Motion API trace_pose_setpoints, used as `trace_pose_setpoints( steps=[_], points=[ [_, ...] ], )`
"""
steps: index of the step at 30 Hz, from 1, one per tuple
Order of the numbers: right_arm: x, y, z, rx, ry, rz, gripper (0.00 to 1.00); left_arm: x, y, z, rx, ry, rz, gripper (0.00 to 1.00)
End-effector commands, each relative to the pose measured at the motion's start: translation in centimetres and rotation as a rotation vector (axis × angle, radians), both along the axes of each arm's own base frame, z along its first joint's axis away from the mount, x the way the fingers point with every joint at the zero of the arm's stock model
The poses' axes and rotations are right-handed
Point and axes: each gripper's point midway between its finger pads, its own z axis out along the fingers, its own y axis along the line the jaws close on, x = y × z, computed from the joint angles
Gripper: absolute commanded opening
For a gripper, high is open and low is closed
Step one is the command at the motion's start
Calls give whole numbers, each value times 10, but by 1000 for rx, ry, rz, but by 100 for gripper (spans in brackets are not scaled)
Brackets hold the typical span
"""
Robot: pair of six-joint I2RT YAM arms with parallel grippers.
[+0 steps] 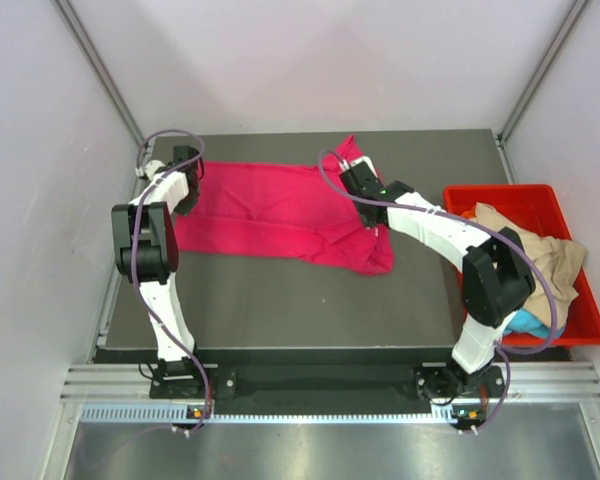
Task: Fold and stack the t-shirts
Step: Fold the tshirt
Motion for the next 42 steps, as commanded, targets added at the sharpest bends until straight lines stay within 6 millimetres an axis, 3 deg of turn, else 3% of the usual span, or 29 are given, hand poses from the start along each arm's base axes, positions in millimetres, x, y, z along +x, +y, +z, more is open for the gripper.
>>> trace_pose_setpoints(
  steps=[1, 4, 5, 7, 11, 15, 18, 20, 22, 29, 34, 38, 42],
  points=[
    [20, 6, 22, 43, -66, -6, 0, 15, 4, 16, 23, -44, -9, 6],
    [21, 8, 23, 51, -62, -2, 0, 8, 7, 20, 40, -10, 8, 33],
    [21, 10, 23, 57, -59, 2, 0, 6, 9, 25, 53, -7, 13, 46],
    [22, 12, 26, 64, -60, 7, 0, 3, 13, 38, 75, -11, 16, 50],
    [22, 14, 25, 67, -51, 16, 0, -15, 20, 59, 128, 14, 39, 52],
    [21, 17, 24, 78, -42, 25, 0, -38, 15, 62, 112, 31, 30, 52],
    [22, 19, 22, 85, -34, 31, 0, -53, 5, 49, 75, 31, 25, 52],
    [23, 21, 21, 88, -32, 34, 0, -52, -4, 40, 57, -1, 18, 51],
    [26, 21, 22, 80, -34, 35, 0, -63, -3, 24, 64, 31, 29, 51],
    [48, 18, 25, -30, -98, 103, 0, -70, 7, -2, 123, 124, 82, 51],
    [63, 23, 21, -71, -171, 199, 0, -87, 21, -14, 208, 239, 130, 51],
    [73, 19, 13, -112, -194, 241, 0, -86, 23, -20, 217, 291, 134, 51],
    [85, 27, 20, -109, -260, 284, 0, -86, 23, -21, 217, 292, 134, 51]
  ],
)
